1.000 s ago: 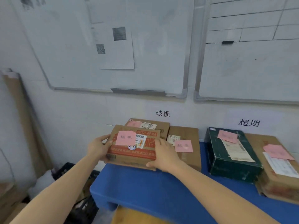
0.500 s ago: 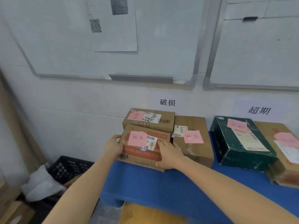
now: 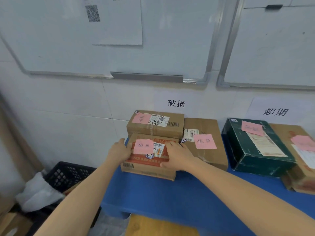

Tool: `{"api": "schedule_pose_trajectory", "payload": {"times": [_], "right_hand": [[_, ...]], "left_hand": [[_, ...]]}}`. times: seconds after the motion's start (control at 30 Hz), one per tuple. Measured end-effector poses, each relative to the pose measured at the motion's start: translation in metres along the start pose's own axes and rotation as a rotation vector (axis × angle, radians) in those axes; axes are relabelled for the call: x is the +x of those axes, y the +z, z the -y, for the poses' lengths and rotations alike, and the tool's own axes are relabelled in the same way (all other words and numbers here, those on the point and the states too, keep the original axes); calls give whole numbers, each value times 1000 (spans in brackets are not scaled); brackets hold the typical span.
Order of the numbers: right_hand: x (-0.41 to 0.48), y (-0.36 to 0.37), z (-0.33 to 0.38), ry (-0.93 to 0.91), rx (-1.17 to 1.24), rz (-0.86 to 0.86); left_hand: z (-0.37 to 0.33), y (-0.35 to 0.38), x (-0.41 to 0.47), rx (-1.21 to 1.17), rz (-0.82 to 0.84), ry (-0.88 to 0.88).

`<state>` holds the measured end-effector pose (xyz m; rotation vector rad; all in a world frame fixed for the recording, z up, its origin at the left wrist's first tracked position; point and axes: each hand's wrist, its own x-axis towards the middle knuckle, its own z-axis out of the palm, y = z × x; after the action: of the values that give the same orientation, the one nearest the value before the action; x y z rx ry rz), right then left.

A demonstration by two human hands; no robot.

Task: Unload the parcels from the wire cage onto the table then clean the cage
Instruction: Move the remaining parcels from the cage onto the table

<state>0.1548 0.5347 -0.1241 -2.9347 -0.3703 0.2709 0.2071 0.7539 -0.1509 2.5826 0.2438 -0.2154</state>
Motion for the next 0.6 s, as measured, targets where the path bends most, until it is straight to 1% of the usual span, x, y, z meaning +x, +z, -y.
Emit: {"api": "schedule_pose_trajectory", "payload": {"times": [0.03,0.1,0.2,0.27,0.33,0.43,0.6], "right_hand": [[0,-3,0,-8,0,-31],[-1,-9,1,-21,6,-64],[-9,-18,-3,-30,12,-81],[-18,-26,-11,-18,19,-92],[-29,-34,-24,-2,16,-112],[-51,-47,-51,47,-56,-133],[-107,-69,-105,129,-121,-166]], "left_hand": [[-3,-3,-1,89,-52,58],[-10,-8,-4,213,-102,161],[-25,-14,-7,394,-70,281],[-37,-15,-12,473,-44,362],[-47,-14,-17,494,-22,431],[-68,-10,-31,499,8,520],[-148,12,-71,413,154,552]]}}
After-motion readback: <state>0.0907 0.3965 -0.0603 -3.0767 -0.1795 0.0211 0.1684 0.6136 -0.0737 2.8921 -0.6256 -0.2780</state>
